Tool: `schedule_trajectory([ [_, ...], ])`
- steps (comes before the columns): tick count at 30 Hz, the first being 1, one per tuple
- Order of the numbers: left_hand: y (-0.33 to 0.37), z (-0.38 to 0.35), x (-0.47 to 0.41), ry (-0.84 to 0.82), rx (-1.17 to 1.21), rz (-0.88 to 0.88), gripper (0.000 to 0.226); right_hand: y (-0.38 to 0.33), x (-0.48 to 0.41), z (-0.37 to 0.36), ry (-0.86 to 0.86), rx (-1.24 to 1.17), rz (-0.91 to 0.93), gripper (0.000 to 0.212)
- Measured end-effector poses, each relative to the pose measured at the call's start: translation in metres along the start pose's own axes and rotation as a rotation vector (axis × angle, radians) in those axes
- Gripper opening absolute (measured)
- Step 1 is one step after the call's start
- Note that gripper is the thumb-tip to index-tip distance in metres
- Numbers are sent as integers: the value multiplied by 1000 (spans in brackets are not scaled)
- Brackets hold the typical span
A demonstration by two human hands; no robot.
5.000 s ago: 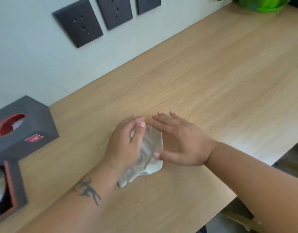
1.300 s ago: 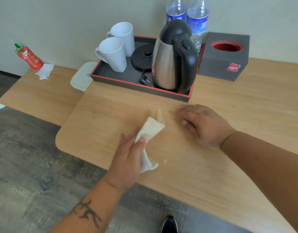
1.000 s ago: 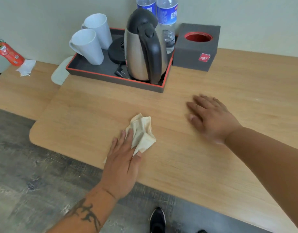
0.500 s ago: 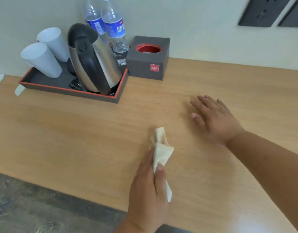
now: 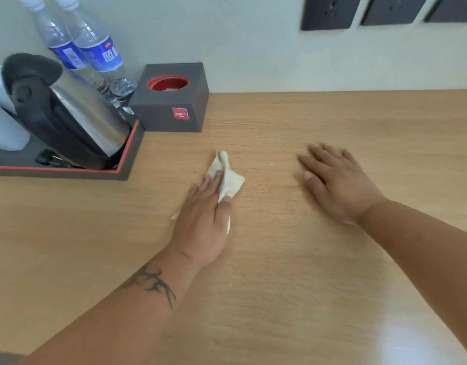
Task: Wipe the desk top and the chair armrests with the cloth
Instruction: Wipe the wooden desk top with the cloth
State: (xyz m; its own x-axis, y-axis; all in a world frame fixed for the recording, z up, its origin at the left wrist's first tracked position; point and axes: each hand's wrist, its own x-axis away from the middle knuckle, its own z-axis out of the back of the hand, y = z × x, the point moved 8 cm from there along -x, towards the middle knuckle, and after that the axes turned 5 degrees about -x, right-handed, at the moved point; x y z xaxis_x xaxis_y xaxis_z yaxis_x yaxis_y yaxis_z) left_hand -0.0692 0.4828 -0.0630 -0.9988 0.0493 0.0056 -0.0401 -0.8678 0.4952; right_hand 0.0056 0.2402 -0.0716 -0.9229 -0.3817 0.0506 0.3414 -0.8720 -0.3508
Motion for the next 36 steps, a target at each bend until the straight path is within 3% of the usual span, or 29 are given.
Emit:
schedule_trajectory([
  [6, 89, -36, 37, -144, 62, -233, 58, 17, 9, 23, 67, -263, -58, 51],
  [9, 81, -7, 25, -53, 217, -107, 42, 39, 19, 34, 75, -126, -39, 56],
  [13, 54, 27, -39, 123, 175, 47, 35, 82, 30, 34, 13, 87, -125, 69],
  [17, 40, -1, -100, -29, 65, 79, 48, 89, 31, 31, 46, 78, -129, 65],
  [20, 55, -23, -104, -44, 35, 42, 50, 92, 32, 31, 59, 67, -130, 63],
  [23, 92, -40, -81, -76, 46, -67, 49, 89, 32, 32, 67, 45, -126, 63],
  [27, 150, -69, -26, -166, -20, -361, 57, 85, 36, 34, 103, -1, -131, 62],
  [36, 183, -99, 85, -327, -52, -592, 54, 63, 76, 43, 141, -291, -185, 45],
])
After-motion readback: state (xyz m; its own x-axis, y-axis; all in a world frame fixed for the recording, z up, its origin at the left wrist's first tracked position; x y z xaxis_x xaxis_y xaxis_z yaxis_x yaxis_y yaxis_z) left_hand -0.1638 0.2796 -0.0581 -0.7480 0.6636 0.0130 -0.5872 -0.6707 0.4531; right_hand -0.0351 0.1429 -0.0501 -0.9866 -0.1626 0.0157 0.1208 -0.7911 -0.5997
